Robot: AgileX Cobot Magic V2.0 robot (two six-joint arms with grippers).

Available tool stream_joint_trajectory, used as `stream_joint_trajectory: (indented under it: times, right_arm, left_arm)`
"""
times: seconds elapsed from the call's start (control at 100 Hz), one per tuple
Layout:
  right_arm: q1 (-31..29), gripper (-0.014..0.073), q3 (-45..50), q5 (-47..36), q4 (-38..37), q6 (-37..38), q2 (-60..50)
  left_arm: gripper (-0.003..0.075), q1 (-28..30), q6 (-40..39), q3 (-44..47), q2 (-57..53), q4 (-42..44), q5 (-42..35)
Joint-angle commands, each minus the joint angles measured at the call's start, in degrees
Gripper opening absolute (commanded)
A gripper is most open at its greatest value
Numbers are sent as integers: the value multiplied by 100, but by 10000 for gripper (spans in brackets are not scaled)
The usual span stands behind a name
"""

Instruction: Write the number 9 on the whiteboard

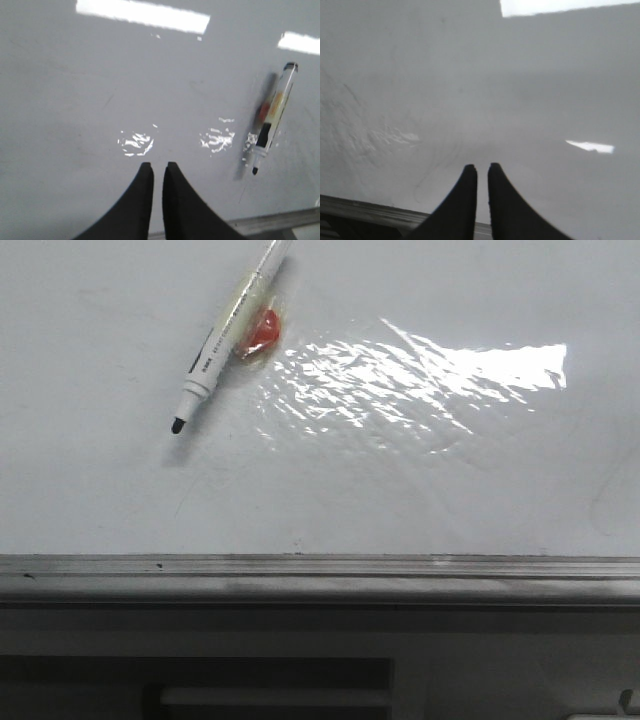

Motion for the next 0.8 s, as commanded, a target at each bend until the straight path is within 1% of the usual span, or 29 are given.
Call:
stream_joint_trajectory:
  times: [0.0, 0.05, 0.07, 0.08, 0.1, 0.13, 0.17, 0.2, 0.23, 0.31, 0.35, 0.45, 0.55, 0.66, 0.71, 0.79]
  right_arm:
    - [-24, 150, -668, 297, -302, -77, 497]
    - [-24, 246, -832, 424, -302, -77, 663]
    - [-24, 286, -874, 439, -302, -77, 721]
    - [-24, 313, -887, 439, -302, -77, 750]
    - [-24, 337, -910, 439, -302, -77, 791]
    - [-24, 392, -909, 425, -302, -77, 822]
    - [-24, 430, -909, 401, -302, -87, 848]
    - [-24, 449, -909, 401, -302, -134, 848]
    - [-24, 450, -909, 411, -302, -203, 848]
    - [-24, 450, -909, 412, -302, -242, 848]
    - [-24, 450, -909, 412, -302, -242, 848]
    - [-24, 450, -909, 393, -302, -242, 848]
    - [-24, 450, -909, 393, -302, -242, 848]
    - [-24, 450, -909, 393, -302, -242, 848]
    - [-24, 450, -909, 393, -302, -242, 848]
    - [-24, 450, -909, 403, -302, -242, 848]
  left_arm:
    - [149, 12, 21, -629, 805, 94, 203]
    - [259, -9, 129, -851, 1209, 94, 336]
    - [286, -24, 246, -928, 1369, 82, 373]
    - [312, -34, 295, -970, 1420, 80, 394]
    - [349, -51, 455, -1033, 1563, 37, 410]
    - [388, -107, 789, -1100, 1783, -53, 436]
    - [418, -189, 1167, -1192, 1981, -252, 484]
    - [419, -324, 1497, -1246, 2157, -415, 510]
    - [419, -466, 1660, -1294, 2288, -592, 523]
    - [417, -952, 1782, -1388, 2625, -888, 412]
    - [417, -1265, 1782, -1412, 2793, -945, 237]
    - [405, -2031, 1782, -1411, 3158, -1058, -476]
    - [373, -2729, 1782, -1411, 3490, -1132, -1469]
    - [365, -3183, 1782, -1411, 3803, -1162, -2397]
    - [365, -3293, 1782, -1411, 3952, -1162, -2646]
    - [365, -3321, 1782, -1411, 4200, -1162, -2824]
